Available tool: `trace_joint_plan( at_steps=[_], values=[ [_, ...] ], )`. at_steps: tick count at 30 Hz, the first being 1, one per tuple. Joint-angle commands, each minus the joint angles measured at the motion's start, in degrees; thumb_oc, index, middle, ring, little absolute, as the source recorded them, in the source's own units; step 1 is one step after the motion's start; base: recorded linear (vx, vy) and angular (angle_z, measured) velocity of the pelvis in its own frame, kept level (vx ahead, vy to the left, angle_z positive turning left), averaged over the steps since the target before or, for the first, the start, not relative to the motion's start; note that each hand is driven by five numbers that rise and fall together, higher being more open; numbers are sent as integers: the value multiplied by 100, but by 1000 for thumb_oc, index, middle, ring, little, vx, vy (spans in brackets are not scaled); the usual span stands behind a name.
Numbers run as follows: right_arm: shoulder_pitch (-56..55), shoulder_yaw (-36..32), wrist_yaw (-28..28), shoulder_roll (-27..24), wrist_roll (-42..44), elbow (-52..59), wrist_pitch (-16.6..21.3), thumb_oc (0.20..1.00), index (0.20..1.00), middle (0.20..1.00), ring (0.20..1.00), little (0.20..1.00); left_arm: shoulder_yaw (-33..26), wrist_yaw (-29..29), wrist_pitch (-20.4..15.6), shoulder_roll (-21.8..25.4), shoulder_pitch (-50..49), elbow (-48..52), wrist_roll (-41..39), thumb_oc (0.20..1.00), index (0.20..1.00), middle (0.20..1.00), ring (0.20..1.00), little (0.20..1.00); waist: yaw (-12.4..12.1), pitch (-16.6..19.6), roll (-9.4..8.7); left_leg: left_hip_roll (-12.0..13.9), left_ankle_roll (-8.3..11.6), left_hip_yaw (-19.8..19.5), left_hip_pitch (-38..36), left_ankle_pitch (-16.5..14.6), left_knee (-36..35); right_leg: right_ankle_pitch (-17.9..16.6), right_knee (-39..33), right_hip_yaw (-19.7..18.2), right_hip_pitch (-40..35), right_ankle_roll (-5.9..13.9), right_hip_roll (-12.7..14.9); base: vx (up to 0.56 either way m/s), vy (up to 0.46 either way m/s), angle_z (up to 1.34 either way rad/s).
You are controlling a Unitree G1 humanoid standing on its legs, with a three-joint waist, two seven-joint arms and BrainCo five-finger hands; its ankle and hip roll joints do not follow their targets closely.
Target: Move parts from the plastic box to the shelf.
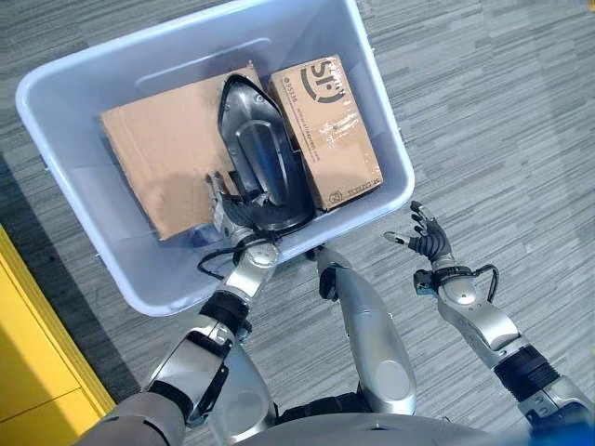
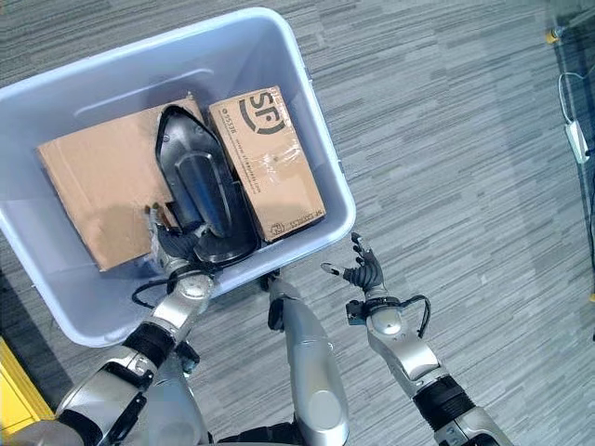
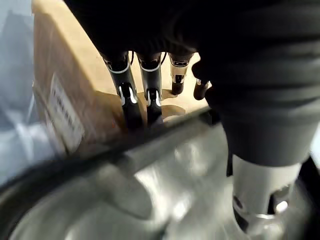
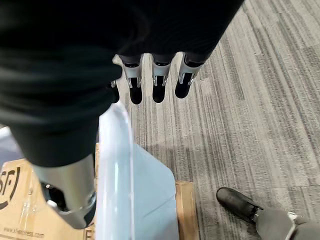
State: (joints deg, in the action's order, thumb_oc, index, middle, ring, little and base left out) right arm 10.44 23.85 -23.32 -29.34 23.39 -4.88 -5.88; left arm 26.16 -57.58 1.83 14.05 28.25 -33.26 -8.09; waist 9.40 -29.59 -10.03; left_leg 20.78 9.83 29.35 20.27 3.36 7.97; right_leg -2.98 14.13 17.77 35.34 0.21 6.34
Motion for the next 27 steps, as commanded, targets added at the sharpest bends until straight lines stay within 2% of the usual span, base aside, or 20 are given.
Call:
trace_joint_plan(
  at_steps=[1, 7, 13, 16, 18, 22, 23, 24, 25, 26, 27],
  values=[
    [-263, -299, -117, -68, -46, 522, 15, 1000, 1000, 1000, 1000, 1000, 129, 166, -52, -472, -260, 76, -190, 1000, 1000, 1000, 1000, 1000, 68, -20, -164, 570, 373, -269, 651, 127, 529, 367, 18, 253, -332, 595, 229, -4, 10, 4],
    [-268, -277, -132, -54, -6, 483, -28, 1000, 1000, 1000, 1000, 1000, 132, 28, -215, -399, -242, 468, -62, 1000, 1000, 1000, 1000, 1000, 44, -20, -179, 597, 367, -267, 674, 111, 535, 346, -13, 288, -352, 593, 254, 2, -13, -1],
    [-258, -243, -185, -14, 73, 422, 3, 1000, 1000, 1000, 1000, 1000, 187, -83, 247, -345, -249, 843, -248, 1000, 1000, 1000, 1000, 1000, 11, -20, -188, 617, 358, -305, 731, 100, 569, 300, -30, 300, -338, 605, 270, 12, -45, -1],
    [-218, -224, -218, 3, 75, 373, 20, 1000, 1000, 1000, 1000, 1000, 107, -254, 383, -399, -219, 686, -638, 1000, 1000, 1000, 1000, 1000, 15, -20, -198, 636, 368, -315, 757, 114, 589, 302, -11, 292, -311, 610, 266, 0, 0, 0],
    [-191, -209, -219, 32, 68, 312, 75, 1000, 1000, 1000, 1000, 1000, 15, -379, 465, -408, -158, 482, -371, 1000, 1000, 1000, 1000, 1000, 26, -20, -230, 662, 371, -321, 799, 110, 632, 297, 7, 291, -283, 612, 266, 14, -37, 0],
    [-127, -196, -215, 59, 143, 239, 80, 1000, 1000, 1000, 1000, 1000, -79, -440, 768, -448, 70, 158, -420, 1000, 1000, 1000, 1000, 1000, 63, -20, -321, 708, 380, -358, 882, 83, 703, 263, 34, 281, -229, 631, 261, 25, -55, 1],
    [-111, -181, -219, 64, 169, 225, 66, 1000, 1000, 1000, 1000, 1000, -70, -592, 1050, -417, 200, 69, -99, 1000, 1000, 1000, 1000, 1000, 91, -20, -345, 722, 382, -354, 894, 82, 714, 257, 49, 271, -210, 638, 258, 0, 0, 0],
    [-107, -180, -217, 63, 172, 222, 68, 1000, 1000, 1000, 1000, 1000, -69, -601, 1095, -408, 217, 66, -73, 1000, 1000, 1000, 1000, 1000, 94, -20, -348, 722, 382, -353, 897, 82, 715, 256, 52, 268, -205, 639, 258, 26, -33, -2],
    [-102, -179, -197, 51, 195, 210, 66, 1000, 1000, 1000, 1000, 1000, -42, -651, 1430, -354, 302, 29, 226, 1000, 1000, 1000, 1000, 1000, 108, -20, -360, 723, 383, -353, 908, 84, 722, 252, 63, 258, -186, 641, 254, 30, -25, -5],
    [-54, -177, -140, 8, 250, 190, 39, 1000, 1000, 1000, 1000, 1000, 37, -674, 2023, -198, 541, -106, 709, 1000, 1000, 1000, 1000, 1000, 158, -20, -377, 725, 394, -340, 925, 93, 727, 241, 81, 231, -138, 649, 255, 49, -21, -3],
    [7, -138, -141, -21, 295, 203, 8, 1000, 1000, 1000, 1000, 1000, 67, -720, 2111, -155, 684, -245, 457, 1000, 1000, 1000, 1000, 1000, 201, -20, -378, 718, 401, -318, 935, 104, 733, 238, 93, 201, -101, 646, 253, 58, -5, -3]
  ],
)
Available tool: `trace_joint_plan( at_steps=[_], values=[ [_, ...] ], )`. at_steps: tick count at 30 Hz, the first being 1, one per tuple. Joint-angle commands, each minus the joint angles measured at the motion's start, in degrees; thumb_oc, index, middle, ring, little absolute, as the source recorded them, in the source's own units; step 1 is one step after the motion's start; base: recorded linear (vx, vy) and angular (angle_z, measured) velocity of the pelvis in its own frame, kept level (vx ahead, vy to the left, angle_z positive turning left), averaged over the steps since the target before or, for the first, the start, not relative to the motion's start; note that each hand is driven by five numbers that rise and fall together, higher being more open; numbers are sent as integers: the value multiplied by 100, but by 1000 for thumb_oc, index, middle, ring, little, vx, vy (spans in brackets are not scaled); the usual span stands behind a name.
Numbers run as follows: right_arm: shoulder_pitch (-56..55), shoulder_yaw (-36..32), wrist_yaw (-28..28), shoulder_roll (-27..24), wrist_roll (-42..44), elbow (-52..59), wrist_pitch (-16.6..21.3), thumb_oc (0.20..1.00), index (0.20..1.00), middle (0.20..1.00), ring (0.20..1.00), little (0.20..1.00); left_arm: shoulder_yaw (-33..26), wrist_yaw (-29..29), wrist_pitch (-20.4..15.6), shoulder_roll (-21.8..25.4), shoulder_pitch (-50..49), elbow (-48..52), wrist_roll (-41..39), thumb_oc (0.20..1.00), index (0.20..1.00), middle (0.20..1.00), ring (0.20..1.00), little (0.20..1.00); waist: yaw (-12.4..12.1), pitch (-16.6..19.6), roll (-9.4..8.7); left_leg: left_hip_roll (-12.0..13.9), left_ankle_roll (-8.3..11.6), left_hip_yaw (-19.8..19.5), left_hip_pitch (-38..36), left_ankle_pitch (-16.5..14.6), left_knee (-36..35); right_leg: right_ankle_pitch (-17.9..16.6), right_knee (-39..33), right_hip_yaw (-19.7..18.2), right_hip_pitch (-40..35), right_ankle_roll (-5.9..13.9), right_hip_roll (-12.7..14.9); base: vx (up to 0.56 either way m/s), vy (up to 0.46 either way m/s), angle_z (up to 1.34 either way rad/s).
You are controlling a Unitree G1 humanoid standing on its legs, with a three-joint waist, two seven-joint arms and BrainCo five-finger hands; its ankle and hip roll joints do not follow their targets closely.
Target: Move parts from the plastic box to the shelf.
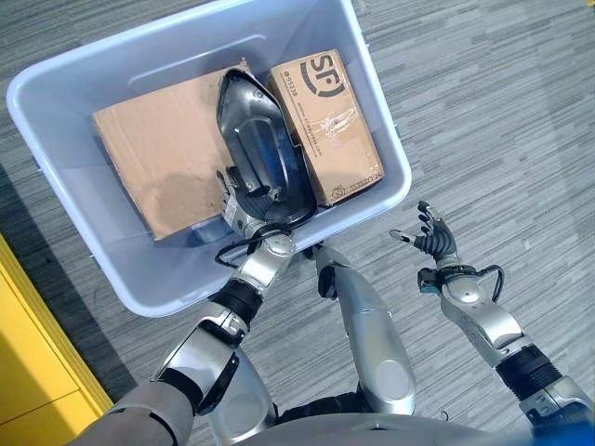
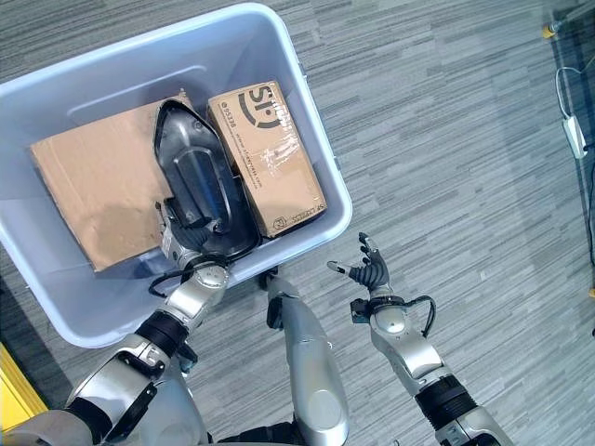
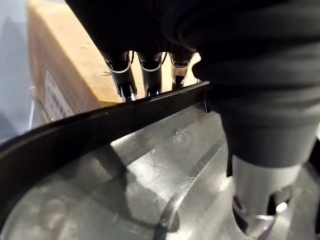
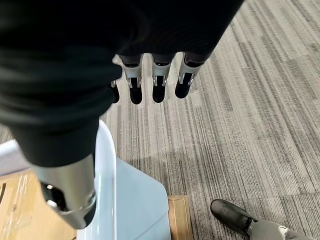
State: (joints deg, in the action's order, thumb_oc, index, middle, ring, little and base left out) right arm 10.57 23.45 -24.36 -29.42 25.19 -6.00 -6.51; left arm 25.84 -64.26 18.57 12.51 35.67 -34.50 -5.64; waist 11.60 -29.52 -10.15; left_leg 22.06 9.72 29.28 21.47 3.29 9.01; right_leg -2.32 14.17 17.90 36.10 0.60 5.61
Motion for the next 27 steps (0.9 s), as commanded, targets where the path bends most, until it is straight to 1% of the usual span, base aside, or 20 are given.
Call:
trace_joint_plan(
  at_steps=[1, 2, 3, 6, 7, 8, 10, 11, 12, 14, 15, 16, 17, 19, 20, 22, 24, 25, 26, 27],
  values=[
    [41, -71, -64, -25, 145, 328, 46, 1000, 1000, 1000, 1000, 1000, 33, -177, 332, -32, -5, -245, 67, 1000, 1000, 1000, 1000, 1000, -2, -27, -350, 581, 411, -307, 831, 103, 640, 189, 125, 170, -133, 607, 333, 47, 9, -9],
    [43, -76, -61, 0, 123, 298, 73, 1000, 1000, 1000, 1000, 1000, -15, -57, 293, -51, 8, -332, 140, 1000, 1000, 1000, 1000, 1000, 6, -27, -335, 565, 408, -301, 846, 103, 636, 186, 146, 156, -88, 607, 342, 32, 6, -17],
    [49, -76, -99, -7, 136, 314, 65, 1000, 1000, 1000, 1000, 1000, -31, 11, 222, -86, -20, -376, 37, 1000, 1000, 1000, 1000, 1000, 1, -27, -320, 553, 409, -316, 897, 110, 639, 187, 173, 143, -29, 609, 358, 20, 5, -16],
    [83, -95, -153, 6, 129, 316, 48, 1000, 1000, 1000, 1000, 1000, -66, 271, -65, -193, -73, -495, -83, 1000, 1000, 1000, 1000, 1000, 12, -27, -299, 544, 409, -329, 991, 108, 654, 191, 232, 125, 95, 611, 396, 5, 4, -1],
    [75, -106, -166, 0, 109, 351, 30, 1000, 1000, 1000, 1000, 1000, -64, 318, -200, -231, -90, -486, -281, 1000, 1000, 1000, 1000, 1000, 16, -27, -289, 535, 408, -332, 1017, 106, 648, 191, 230, 120, 124, 613, 403, -3, 2, 3],
    [73, -108, -164, -2, 105, 352, 31, 1000, 1000, 1000, 1000, 1000, -68, 319, -207, -245, -92, -492, -341, 1000, 1000, 1000, 1000, 1000, 17, -27, -285, 531, 408, -335, 1023, 104, 646, 193, 232, 116, 132, 614, 403, 0, 0, 0],
    [106, -112, -199, 25, 103, 373, -24, 1000, 1000, 1000, 1000, 1000, -90, 613, -307, -327, -97, -555, -725, 1000, 1000, 1000, 1000, 1000, 33, -27, -274, 513, 411, -349, 1083, 106, 662, 180, 256, 95, 206, 616, 407, 0, 0, 0],
    [116, -96, -210, 27, 84, 390, -37, 1000, 1000, 1000, 1000, 1000, -96, 742, -460, -415, -120, -591, -1017, 1000, 1000, 1000, 1000, 1000, 37, -27, -270, 519, 411, -364, 1134, 108, 687, 176, 263, 92, 243, 612, 417, 0, 0, 0],
    [117, -123, -177, 59, 29, 386, -40, 1000, 1000, 1000, 1000, 1000, -129, 720, -594, -472, -138, -636, -968, 1000, 1000, 1000, 1000, 1000, 52, -27, -260, 516, 413, -359, 1151, 103, 686, 171, 263, 85, 269, 619, 421, 0, 0, 0],
    [127, -121, -174, 73, 16, 398, -58, 1000, 1000, 1000, 1000, 1000, -116, 986, -510, -482, -120, -657, -929, 1000, 1000, 1000, 1000, 1000, 64, -27, -265, 514, 415, -352, 1168, 107, 676, 160, 246, 82, 287, 620, 424, -4, 0, 2],
    [131, -128, -176, 64, 21, 413, -72, 1000, 1000, 1000, 1000, 1000, -92, 957, -543, -496, -122, -657, -930, 1000, 1000, 1000, 1000, 1000, 68, -27, -264, 513, 416, -357, 1189, 113, 681, 154, 244, 78, 302, 617, 424, -7, 6, 5],
    [141, -143, -160, 51, 16, 430, -96, 1000, 1000, 1000, 1000, 1000, -79, 982, -623, -502, -112, -659, -1087, 366, 366, 366, 366, 366, 82, -27, -261, 511, 415, -350, 1196, 115, 679, 151, 245, 72, 315, 615, 422, -3, 20, 4],
    [145, -141, -159, 40, 12, 442, -113, 1000, 1000, 1000, 1000, 1000, -76, 1030, -623, -500, -97, -685, -1178, 200, 200, 200, 200, 200, 93, -27, -258, 507, 416, -338, 1194, 118, 672, 150, 249, 63, 328, 615, 422, 0, 0, 0],
    [164, -134, -140, 10, 21, 445, -112, 1000, 1000, 1000, 1000, 1000, -71, 1032, -647, -523, -67, -736, -1319, 200, 200, 200, 200, 200, 114, -27, -261, 510, 419, -340, 1225, 124, 689, 148, 254, 49, 355, 609, 422, 0, 0, 0],
    [164, -129, -130, 6, 24, 448, -97, 1000, 1000, 1000, 1000, 1000, -79, 1019, -719, -538, -58, -766, -1457, 200, 200, 200, 200, 200, 122, -27, -261, 506, 418, -345, 1237, 123, 694, 146, 260, 45, 369, 607, 418, 0, 0, 0],
    [177, -102, -171, 29, 20, 462, -117, 1000, 1000, 1000, 1000, 1000, -121, 1015, -870, -561, -43, -814, -1369, 200, 200, 200, 200, 200, 133, -27, -257, 505, 420, -339, 1255, 120, 703, 147, 278, 30, 403, 611, 429, 0, 0, 0],
    [174, -93, -199, 13, 41, 466, -108, 1000, 1000, 1000, 1000, 1000, -113, 817, -896, -576, -46, -770, -1357, 200, 200, 200, 200, 200, 126, -27, -248, 501, 418, -345, 1277, 127, 700, 146, 273, 29, 416, 603, 427, 0, 0, 0],
    [177, -88, -193, 20, 14, 423, -56, 1000, 1000, 1000, 1000, 1000, -137, 437, -764, -580, -21, -777, -1181, 200, 200, 200, 200, 200, 119, -27, -248, 497, 420, -362, 1295, 131, 702, 144, 284, 24, 433, 603, 430, 0, 0, 0],
    [178, -84, -195, 18, -25, 411, -20, 1000, 1000, 1000, 1000, 1000, -147, 182, -602, -564, -17, -782, -976, 200, 200, 200, 200, 200, 115, -27, -252, 495, 422, -368, 1297, 138, 696, 137, 283, 29, 433, 605, 434, 0, 0, 0],
    [193, -72, -190, 17, -88, 405, 16, 1000, 1000, 1000, 1000, 1000, -160, -86, -520, -536, -6, -799, -998, 200, 200, 200, 200, 200, 103, -27, -261, 501, 426, -378, 1307, 146, 694, 132, 276, 40, 429, 602, 440, 1, -39, 0]
  ],
)
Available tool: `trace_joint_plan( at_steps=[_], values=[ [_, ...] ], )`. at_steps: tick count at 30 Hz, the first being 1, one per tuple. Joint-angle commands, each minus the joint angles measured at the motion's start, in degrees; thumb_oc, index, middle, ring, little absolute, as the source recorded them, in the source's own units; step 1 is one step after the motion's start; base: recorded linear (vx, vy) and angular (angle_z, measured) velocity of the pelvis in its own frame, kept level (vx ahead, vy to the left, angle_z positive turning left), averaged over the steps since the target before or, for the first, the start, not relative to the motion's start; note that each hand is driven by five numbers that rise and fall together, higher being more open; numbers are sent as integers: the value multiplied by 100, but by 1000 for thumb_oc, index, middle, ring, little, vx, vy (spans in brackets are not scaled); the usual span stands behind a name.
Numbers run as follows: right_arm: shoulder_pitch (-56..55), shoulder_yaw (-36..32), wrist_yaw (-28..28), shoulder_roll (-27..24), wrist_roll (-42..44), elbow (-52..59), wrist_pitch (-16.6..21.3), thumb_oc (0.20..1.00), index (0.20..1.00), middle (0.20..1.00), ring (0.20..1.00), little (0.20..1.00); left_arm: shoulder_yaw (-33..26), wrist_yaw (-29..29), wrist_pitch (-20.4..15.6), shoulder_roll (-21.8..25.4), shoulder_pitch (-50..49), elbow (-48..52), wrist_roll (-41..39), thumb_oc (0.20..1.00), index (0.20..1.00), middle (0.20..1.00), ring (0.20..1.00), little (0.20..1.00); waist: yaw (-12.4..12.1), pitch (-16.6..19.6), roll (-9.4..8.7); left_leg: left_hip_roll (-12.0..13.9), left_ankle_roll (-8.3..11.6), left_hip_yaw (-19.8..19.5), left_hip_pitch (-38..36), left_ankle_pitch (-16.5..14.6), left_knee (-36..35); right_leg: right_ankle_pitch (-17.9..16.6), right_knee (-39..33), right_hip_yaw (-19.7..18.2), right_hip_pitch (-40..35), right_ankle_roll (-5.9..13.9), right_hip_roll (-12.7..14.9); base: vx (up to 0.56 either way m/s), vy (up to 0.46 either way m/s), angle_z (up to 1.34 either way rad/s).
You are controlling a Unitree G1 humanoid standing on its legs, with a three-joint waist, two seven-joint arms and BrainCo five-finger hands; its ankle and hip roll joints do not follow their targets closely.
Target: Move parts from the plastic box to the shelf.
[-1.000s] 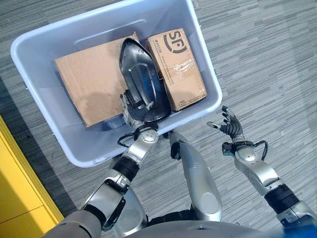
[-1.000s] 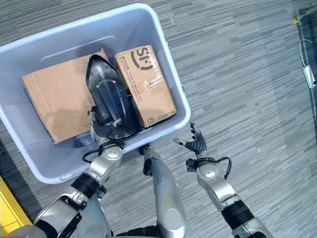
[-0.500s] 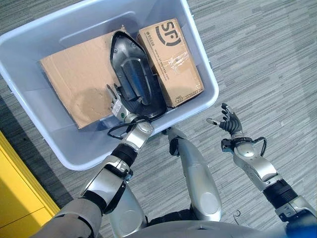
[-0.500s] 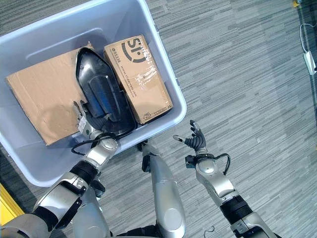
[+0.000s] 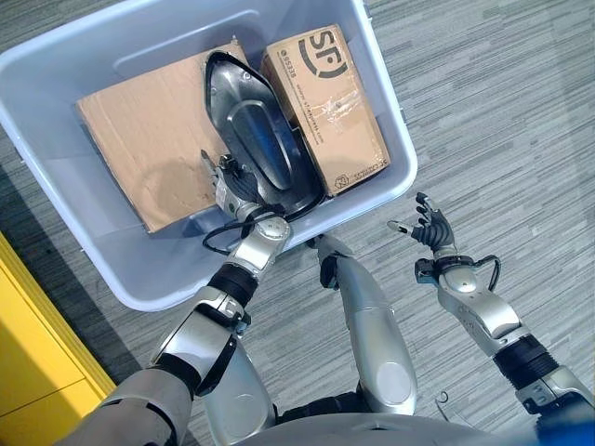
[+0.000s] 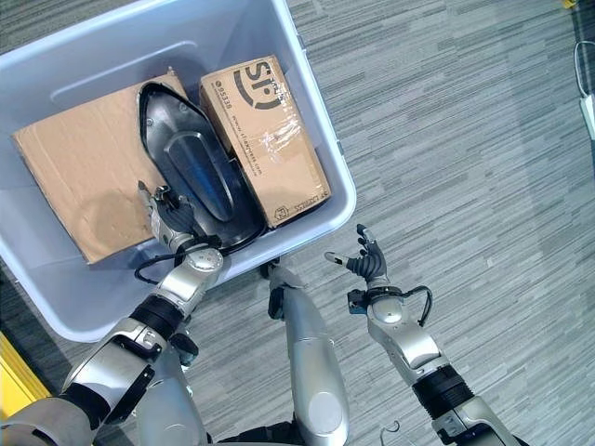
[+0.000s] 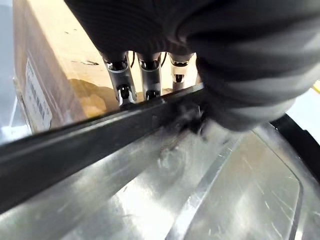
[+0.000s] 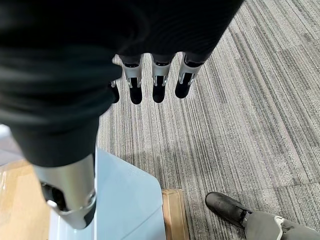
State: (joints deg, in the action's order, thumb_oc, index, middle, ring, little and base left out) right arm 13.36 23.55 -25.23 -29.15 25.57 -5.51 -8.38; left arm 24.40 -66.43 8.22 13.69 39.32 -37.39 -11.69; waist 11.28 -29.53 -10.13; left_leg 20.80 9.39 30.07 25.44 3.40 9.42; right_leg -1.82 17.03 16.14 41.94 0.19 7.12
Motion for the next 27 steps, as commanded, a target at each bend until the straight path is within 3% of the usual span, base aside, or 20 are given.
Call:
trace_joint_plan(
  at_steps=[1, 5, 13, 14, 20, 27],
  values=[
    [-62, -54, -155, -9, -142, 354, 217, 1000, 1000, 1000, 1000, 1000, -87, -253, 580, -605, -353, -535, -425, 200, 200, 200, 200, 200, 117, -26, -273, 634, 466, -471, 928, 140, 653, 94, -2, 227, -153, 642, 293, 2, -43, 1],
    [10, -3, -343, -2, 29, 291, 258, 1000, 1000, 1000, 1000, 1000, -428, -673, 304, -537, -317, -537, -876, 200, 200, 200, 200, 200, 52, -26, -299, 669, 482, -544, 985, 151, 660, 103, -3, 288, -152, 655, 332, 1, -53, -1],
    [-10, 32, -269, 39, 129, 282, 249, 1000, 1000, 1000, 1000, 1000, -603, -780, -160, -614, -326, -326, -452, 200, 200, 200, 200, 200, -3, -26, -313, 722, 482, -593, 961, 134, 704, 156, 83, 350, -200, 625, 351, 1, -29, 1],
    [-46, 44, -231, 35, 82, 281, 315, 1000, 1000, 1000, 1000, 1000, -606, -838, -346, -581, -321, -196, -194, 200, 200, 200, 200, 200, -4, -26, -288, 726, 472, -559, 852, 119, 701, 188, 101, 345, -276, 606, 337, 0, 0, 0],
    [-115, -65, -63, -36, -112, 321, 326, 1000, 1000, 1000, 1000, 1000, -781, -1124, -678, -205, -186, 182, 605, 200, 200, 200, 200, 200, 11, -26, -106, 684, 442, -442, 374, 87, 719, 362, 228, 250, -586, 543, 285, 15, 95, -1],
    [-322, -165, 242, -166, -407, 489, 300, 1000, 1000, 1000, 1000, 1000, -1252, -1076, -744, 564, -13, 491, 892, 200, 200, 200, 200, 200, -11, -26, 198, 682, 429, -406, -340, 143, 822, 741, 425, 172, -1200, 423, 189, 30, 138, -2]
  ],
)
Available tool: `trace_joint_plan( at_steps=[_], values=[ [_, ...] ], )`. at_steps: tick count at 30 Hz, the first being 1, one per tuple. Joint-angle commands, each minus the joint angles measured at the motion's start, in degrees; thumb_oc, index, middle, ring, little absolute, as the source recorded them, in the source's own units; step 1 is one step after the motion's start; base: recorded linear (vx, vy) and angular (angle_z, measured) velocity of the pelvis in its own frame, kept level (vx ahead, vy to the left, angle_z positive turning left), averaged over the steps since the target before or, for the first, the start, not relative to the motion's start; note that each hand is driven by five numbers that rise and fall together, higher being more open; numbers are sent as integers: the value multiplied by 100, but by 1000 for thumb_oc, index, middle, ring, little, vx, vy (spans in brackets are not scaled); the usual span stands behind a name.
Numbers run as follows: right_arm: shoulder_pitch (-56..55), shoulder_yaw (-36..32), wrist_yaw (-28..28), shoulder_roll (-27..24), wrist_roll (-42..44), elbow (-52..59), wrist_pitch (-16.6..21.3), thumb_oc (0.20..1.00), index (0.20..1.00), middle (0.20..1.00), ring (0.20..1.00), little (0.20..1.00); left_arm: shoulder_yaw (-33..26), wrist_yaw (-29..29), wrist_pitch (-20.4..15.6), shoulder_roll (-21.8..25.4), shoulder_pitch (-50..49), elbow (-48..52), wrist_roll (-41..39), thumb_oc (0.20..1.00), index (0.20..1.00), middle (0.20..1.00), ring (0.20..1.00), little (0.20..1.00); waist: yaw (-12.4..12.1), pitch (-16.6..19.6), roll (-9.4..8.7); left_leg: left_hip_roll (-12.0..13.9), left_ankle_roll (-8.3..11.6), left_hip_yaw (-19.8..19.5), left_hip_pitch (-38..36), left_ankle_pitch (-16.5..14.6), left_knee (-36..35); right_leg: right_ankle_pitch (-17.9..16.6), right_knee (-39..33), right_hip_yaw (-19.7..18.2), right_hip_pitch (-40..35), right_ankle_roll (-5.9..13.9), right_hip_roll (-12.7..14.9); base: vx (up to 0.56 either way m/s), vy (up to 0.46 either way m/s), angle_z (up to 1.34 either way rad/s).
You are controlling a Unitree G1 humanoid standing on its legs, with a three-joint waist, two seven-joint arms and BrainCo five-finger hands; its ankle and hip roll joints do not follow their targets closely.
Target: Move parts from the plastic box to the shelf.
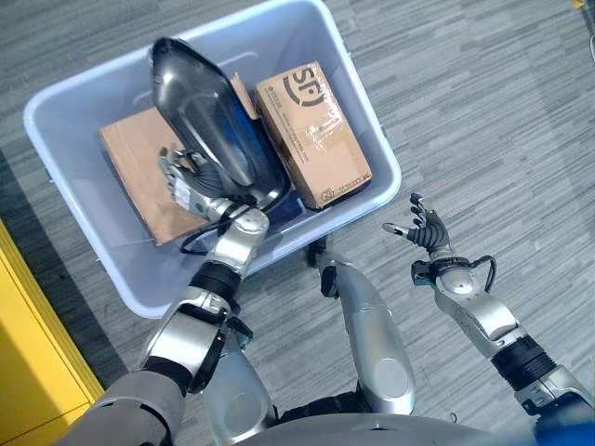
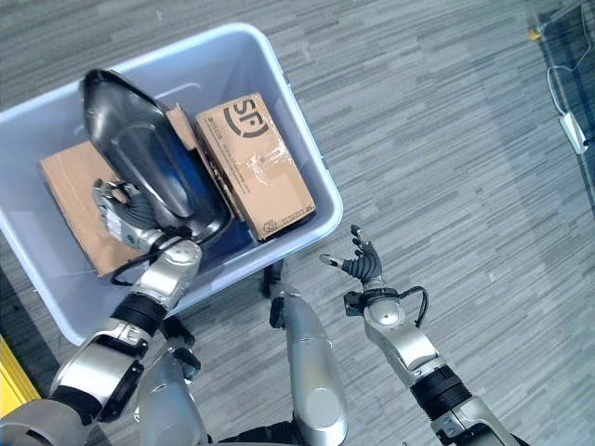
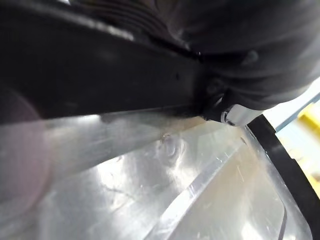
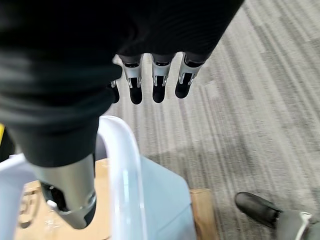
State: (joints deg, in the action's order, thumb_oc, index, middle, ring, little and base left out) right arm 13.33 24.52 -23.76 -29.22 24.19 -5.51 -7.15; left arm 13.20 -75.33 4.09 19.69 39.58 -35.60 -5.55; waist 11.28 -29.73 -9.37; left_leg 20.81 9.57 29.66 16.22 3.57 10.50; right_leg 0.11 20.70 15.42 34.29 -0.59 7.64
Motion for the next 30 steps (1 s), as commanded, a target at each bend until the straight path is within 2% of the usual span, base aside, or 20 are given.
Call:
trace_joint_plan(
  at_steps=[1, 8, 13, 15, 16, 19, 24, 30],
  values=[
    [-406, -265, 144, -176, -331, 523, 228, 1000, 1000, 1000, 1000, 1000, -211, -192, -347, 41, -91, 377, 309, 200, 200, 200, 200, 200, -18, -6, 165, 681, 398, -357, 452, 118, 727, 610, 81, 253, -568, 480, 123, 27, 125, -2],
    [-685, -256, 293, -225, -605, 655, 425, 1000, 1000, 1000, 1000, 1000, -521, -92, -515, 301, -292, 400, 62, 200, 200, 200, 200, 200, -24, -6, 278, 646, 342, -333, -32, 99, 748, 772, 53, 246, -1102, 421, 67, 9, 103, -5],
    [-791, -271, 369, -211, -773, 704, 465, 1000, 1000, 1000, 1000, 1000, -674, 34, -684, 276, -438, 397, -181, 200, 200, 200, 200, 200, -35, -3, 332, 599, 309, -328, -235, 104, 714, 819, -5, 241, -1361, 407, 44, -12, 77, -2],
    [-833, -273, 376, -198, -855, 721, 466, 1000, 1000, 1000, 1000, 1000, -719, 132, -829, 209, -533, 416, -341, 200, 200, 200, 200, 200, -43, 19, 374, 556, 283, -320, -338, 99, 674, 831, -59, 238, -1493, 401, 39, -26, 145, 4],
    [-960, -284, 415, -186, -956, 752, 449, 1000, 1000, 1000, 1000, 1000, -738, 412, -1066, 108, -749, 525, -463, 200, 200, 200, 200, 200, -57, 132, 455, 461, 236, -301, -477, 79, 596, 841, -189, 224, -1698, 412, 44, -22, 168, 5],
    [-1026, -284, 426, -174, -1021, 780, 434, 1000, 1000, 1000, 1000, 1000, -704, 786, -1367, 4, -897, 697, -751, 200, 200, 200, 200, 200, -78, 208, 517, 390, 199, -304, -561, 45, 553, 823, -307, 227, -1859, 421, 67, -7, 107, 5],
    [-1052, -291, 503, -101, -1162, 703, 424, 1000, 1000, 1000, 1000, 1000, -543, 1412, -1540, -335, -1314, 1097, -1441, 200, 200, 200, 200, 200, -174, 431, 675, 208, 131, -357, -810, 39, 389, 792, -549, 240, -2275, 442, 99, 4, 81, 4],
    [-1046, -253, 597, 1, -1277, 610, 324, 1000, 1000, 1000, 1000, 1000, -415, 1576, -1634, -598, -1685, 1276, -1735, 200, 200, 200, 200, 200, -272, 672, 760, 46, 69, -442, -1056, 3, 235, 715, -878, 258, -2740, 463, 125, 18, 49, 5]
  ],
)
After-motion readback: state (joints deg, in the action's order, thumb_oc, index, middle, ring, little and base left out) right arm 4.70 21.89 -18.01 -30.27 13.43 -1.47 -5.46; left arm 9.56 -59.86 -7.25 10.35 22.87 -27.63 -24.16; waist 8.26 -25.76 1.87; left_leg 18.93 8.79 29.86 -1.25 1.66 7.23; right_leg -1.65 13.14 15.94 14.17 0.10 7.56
